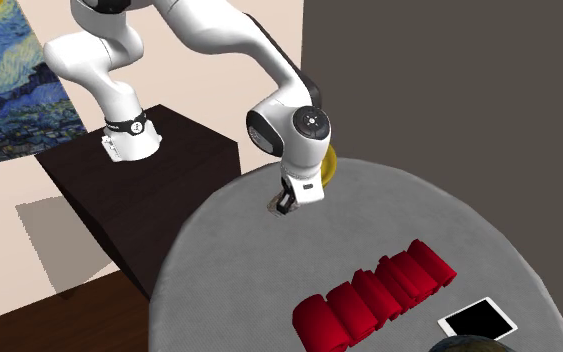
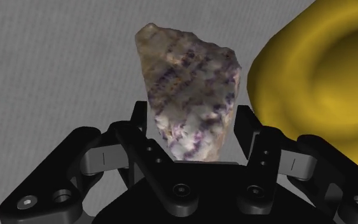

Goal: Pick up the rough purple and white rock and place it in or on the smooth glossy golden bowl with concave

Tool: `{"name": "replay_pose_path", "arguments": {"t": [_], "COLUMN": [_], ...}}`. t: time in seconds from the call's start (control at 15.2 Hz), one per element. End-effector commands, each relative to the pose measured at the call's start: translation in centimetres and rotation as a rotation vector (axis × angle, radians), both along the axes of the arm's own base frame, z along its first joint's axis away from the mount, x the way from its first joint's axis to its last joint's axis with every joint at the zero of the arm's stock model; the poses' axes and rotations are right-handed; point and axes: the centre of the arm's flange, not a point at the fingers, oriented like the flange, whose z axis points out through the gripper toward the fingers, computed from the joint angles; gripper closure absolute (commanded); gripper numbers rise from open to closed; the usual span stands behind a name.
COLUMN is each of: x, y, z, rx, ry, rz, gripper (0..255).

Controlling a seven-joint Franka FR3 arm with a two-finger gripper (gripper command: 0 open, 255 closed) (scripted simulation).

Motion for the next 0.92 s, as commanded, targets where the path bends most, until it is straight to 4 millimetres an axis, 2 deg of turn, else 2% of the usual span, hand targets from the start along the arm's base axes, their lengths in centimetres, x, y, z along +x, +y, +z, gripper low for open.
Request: {"name": "replay_pose_path", "arguments": {"t": [0.0,0.86], "x": [-0.1,-0.1], "y": [0.0,0.0], "z": [1.1,7.9], "rx": [0.000,0.000], "ry": [0.000,0.000], "rz": [0.000,0.000], "gripper": [255,255]}}
